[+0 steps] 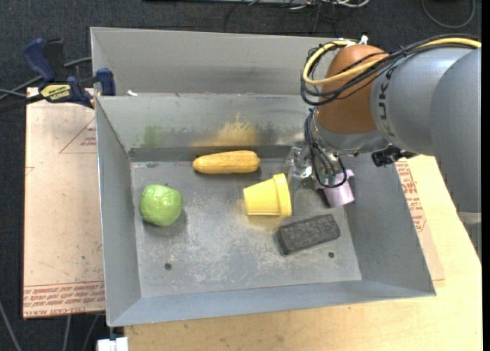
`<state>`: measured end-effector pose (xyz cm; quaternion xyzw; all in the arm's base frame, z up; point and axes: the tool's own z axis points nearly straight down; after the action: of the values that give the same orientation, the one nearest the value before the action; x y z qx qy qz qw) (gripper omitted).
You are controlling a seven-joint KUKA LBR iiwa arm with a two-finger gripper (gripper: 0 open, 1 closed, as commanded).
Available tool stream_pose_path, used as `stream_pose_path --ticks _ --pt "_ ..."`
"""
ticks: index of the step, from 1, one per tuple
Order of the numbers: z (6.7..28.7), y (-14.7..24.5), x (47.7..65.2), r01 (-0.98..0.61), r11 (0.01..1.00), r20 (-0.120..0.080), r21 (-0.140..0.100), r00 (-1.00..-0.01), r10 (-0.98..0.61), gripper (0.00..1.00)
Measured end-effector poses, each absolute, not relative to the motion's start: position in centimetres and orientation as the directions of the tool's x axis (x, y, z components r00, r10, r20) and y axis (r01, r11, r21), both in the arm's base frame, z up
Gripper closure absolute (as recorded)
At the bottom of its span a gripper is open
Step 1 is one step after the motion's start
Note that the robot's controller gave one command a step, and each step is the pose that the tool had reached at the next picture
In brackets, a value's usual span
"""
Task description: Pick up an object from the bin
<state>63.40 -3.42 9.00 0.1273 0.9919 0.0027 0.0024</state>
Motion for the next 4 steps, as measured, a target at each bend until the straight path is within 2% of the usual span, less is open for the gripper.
stream_pose_path --ticks 4 --pt "13.6 -3.4 63.6 0.252 0.968 -0.012 0.008 -0.968 0.252 1.0"
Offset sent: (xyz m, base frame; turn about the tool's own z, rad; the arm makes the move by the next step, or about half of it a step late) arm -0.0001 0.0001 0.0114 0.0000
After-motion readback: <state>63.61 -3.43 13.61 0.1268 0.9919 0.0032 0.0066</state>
